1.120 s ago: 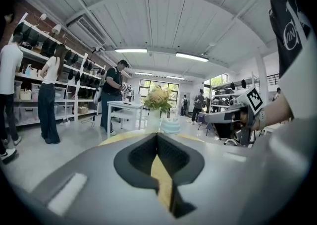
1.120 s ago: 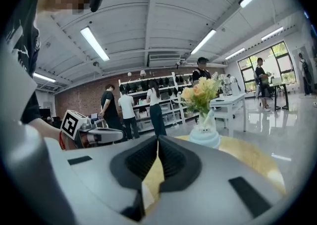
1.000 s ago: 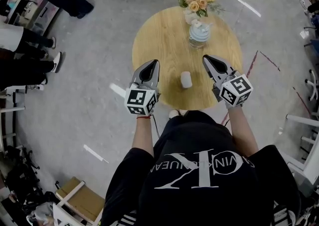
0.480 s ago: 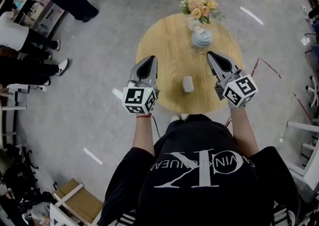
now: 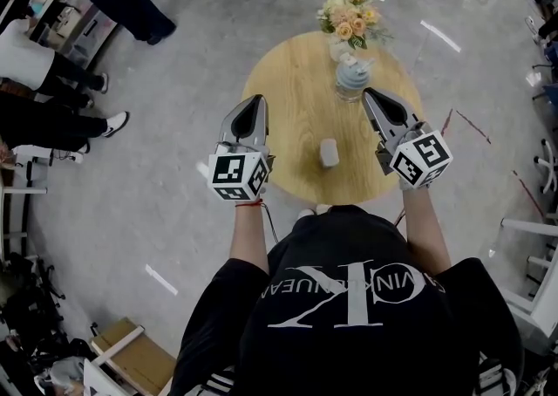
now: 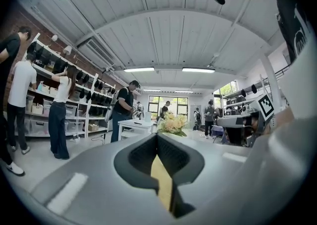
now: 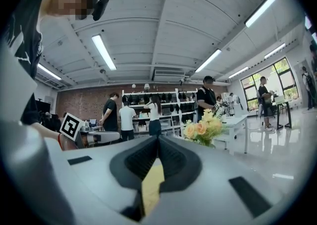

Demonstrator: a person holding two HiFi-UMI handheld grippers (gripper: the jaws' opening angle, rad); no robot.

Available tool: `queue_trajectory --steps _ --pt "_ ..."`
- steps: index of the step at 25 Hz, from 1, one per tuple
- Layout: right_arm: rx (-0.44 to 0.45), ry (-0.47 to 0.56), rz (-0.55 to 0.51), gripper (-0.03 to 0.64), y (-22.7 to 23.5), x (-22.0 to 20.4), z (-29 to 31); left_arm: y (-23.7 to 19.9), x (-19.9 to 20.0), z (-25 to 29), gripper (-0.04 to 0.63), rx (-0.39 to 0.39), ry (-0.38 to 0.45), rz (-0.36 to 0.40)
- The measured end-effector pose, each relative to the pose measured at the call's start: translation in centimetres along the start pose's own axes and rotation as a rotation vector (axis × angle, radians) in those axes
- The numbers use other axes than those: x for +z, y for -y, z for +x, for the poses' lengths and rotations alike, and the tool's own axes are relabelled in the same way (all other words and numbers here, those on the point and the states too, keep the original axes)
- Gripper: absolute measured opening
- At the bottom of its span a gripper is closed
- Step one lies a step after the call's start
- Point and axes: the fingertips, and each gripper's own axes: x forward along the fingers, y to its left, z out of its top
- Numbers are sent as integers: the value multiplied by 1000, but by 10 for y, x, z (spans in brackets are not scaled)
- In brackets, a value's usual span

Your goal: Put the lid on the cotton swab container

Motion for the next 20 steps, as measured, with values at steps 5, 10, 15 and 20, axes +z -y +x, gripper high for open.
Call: queue_trajectory --steps 5,10,15,20 --pt "-9 3 -11 17 2 5 0 -3 4 -5 12 20 8 -3" --pt "-10 13 -11 17 2 9 -2 -5 8 -10 12 32 17 -7" --pt "-8 8 -11 17 1 6 -2 -5 9 -13 12 52 20 4" --pt "-14 2 -10 17 2 1 -2 -7 9 -16 12 75 22 18"
